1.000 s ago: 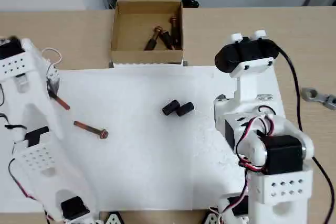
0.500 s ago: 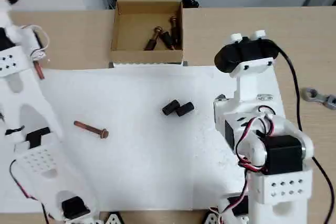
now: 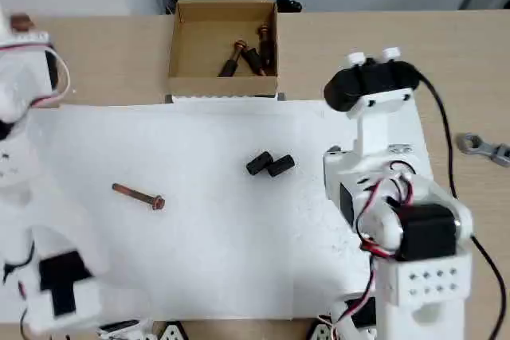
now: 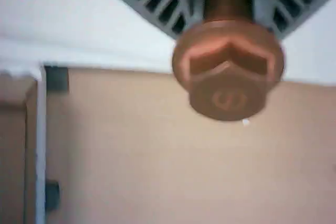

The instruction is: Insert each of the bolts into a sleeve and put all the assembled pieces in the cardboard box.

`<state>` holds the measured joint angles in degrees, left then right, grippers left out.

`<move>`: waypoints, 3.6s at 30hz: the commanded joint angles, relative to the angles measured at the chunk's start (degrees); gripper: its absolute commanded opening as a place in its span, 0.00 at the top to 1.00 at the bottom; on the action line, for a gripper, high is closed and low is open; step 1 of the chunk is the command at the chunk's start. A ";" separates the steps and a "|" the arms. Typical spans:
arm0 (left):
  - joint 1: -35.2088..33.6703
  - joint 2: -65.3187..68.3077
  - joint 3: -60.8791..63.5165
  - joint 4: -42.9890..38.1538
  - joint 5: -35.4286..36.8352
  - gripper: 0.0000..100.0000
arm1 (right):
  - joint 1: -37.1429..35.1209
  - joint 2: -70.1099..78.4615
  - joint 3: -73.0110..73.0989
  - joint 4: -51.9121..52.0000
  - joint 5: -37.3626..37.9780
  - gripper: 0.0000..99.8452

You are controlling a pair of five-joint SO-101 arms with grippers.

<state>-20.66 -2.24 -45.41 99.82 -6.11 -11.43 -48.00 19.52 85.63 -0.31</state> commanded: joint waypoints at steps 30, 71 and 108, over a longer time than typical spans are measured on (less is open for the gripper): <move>0.00 -41.93 55.87 -4.75 -0.53 0.99 | -16.40 52.53 -26.02 -1.89 -34.81 0.83; 0.00 -41.93 55.96 -2.29 -0.70 0.99 | -18.86 71.87 -30.07 -13.67 -43.60 0.83; 0.00 -41.93 55.96 -2.55 -0.88 0.99 | -21.85 62.29 -30.07 -11.12 -40.00 1.00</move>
<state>-20.66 -42.86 10.68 97.36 -6.55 -31.74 22.86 -8.70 73.41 -41.89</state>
